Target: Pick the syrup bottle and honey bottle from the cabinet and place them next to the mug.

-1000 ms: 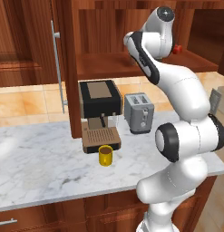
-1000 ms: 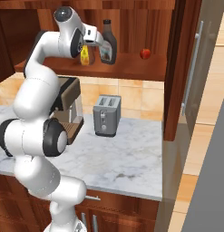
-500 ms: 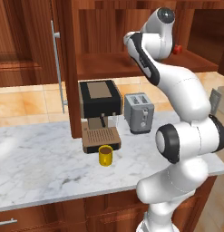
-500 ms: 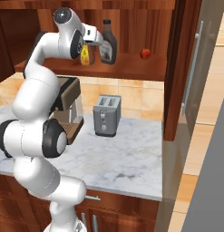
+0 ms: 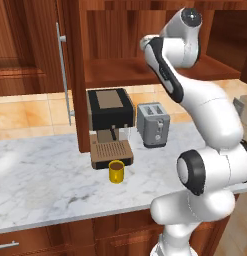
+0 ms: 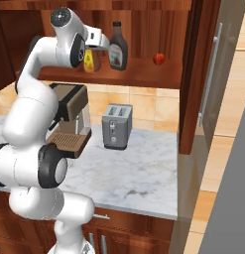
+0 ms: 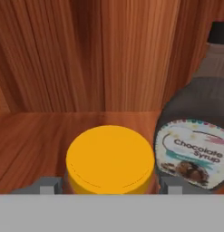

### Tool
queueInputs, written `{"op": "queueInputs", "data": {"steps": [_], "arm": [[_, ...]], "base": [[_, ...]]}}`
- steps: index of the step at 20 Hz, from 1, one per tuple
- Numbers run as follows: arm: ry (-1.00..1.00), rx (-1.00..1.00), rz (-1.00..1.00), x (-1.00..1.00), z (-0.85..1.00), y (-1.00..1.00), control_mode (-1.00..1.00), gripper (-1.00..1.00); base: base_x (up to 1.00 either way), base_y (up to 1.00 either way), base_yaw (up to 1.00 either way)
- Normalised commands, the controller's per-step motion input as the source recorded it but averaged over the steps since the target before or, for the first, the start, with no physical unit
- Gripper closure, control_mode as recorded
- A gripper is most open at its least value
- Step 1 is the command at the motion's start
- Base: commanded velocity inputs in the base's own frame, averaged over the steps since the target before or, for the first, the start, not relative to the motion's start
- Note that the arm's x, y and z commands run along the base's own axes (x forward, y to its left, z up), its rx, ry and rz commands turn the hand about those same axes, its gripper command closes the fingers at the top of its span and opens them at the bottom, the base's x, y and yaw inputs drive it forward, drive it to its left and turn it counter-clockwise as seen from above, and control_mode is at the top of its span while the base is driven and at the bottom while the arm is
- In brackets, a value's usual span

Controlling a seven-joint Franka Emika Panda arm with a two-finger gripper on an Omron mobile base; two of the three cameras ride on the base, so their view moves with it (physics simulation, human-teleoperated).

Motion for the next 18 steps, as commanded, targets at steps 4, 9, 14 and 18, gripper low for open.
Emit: {"op": "queueInputs", "data": {"steps": [4, 9, 14, 18], "arm": [[-0.11, 0.0, 0.0, -1.0, -0.01, -0.01, -1.0, 1.0], [-0.1, 0.0, 0.05, -0.97, -0.03, -0.01, -1.0, 1.0], [-0.02, 0.0, 0.19, -0.69, 0.0, 0.0, -1.0, 1.0], [0.0, -0.05, 0.3, -0.39, 0.0, 0.0, -1.0, 1.0]], "base": [[0.0, 0.0, 0.0], [0.0, 0.0, 0.0], [0.0, 0.0, 0.0], [0.0, 0.0, 0.0]]}}
